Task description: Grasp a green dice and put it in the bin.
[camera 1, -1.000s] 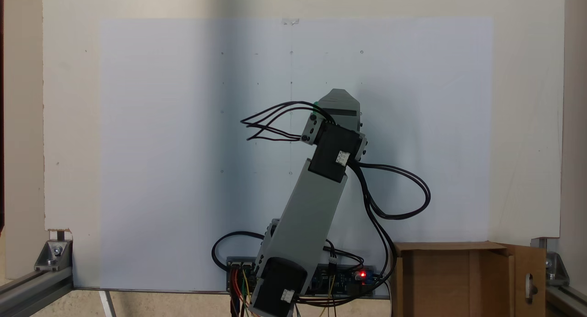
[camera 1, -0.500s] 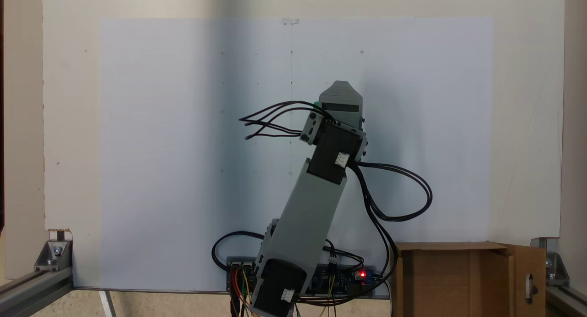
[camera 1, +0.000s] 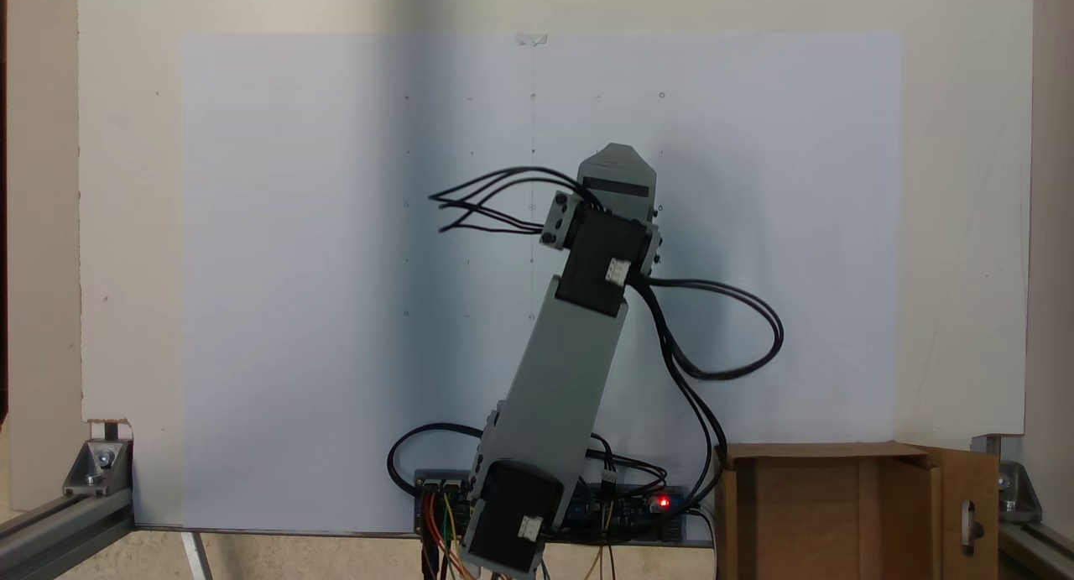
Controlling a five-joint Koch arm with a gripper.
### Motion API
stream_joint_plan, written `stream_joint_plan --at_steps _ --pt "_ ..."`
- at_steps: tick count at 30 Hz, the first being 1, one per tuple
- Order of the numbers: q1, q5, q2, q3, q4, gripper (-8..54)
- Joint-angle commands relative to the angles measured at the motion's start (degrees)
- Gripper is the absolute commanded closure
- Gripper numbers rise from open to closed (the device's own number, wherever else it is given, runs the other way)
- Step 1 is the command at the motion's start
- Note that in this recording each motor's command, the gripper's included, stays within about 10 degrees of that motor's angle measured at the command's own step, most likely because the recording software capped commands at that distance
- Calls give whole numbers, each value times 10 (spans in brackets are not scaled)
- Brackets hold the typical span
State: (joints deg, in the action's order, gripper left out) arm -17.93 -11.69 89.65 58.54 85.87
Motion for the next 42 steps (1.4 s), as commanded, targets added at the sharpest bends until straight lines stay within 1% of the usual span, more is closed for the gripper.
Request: stream_joint_plan --at_steps 1,16,37,42 --pt "-7 18 2 -25 10 20" --pt "8 17 -19 34 9 15" --pt "23 16 -58 36 4 13" --pt "25 16 -59 54 -33 14"
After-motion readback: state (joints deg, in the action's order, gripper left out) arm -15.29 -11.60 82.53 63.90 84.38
